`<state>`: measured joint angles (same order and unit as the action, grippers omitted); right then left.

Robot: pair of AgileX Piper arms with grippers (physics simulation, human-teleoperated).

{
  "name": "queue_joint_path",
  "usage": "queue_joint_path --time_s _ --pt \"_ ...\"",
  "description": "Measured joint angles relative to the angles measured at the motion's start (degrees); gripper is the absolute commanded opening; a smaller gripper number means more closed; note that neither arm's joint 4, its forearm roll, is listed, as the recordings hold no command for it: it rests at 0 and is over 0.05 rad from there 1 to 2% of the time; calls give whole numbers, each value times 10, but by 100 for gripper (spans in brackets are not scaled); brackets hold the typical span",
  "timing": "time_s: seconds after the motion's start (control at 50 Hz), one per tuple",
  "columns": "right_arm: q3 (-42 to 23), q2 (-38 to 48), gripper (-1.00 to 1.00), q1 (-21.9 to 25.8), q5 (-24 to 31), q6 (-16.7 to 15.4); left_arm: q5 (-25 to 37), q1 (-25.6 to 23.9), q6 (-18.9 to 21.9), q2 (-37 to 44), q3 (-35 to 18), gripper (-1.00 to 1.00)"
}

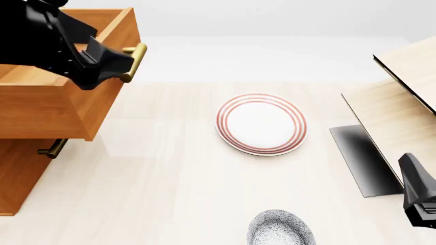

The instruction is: Open the top drawer of the cabinet and put the bowl in it.

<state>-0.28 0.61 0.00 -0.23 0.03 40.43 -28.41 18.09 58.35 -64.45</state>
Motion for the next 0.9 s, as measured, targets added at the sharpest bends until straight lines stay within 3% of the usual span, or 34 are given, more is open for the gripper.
queue_joint_path --time_s 0.36,0.9 --pt "0 0 100 0 0 0 -42 -61 2 20 34 100" --pt "0 0 100 0 0 0 -106 -127 -71 42 90 100"
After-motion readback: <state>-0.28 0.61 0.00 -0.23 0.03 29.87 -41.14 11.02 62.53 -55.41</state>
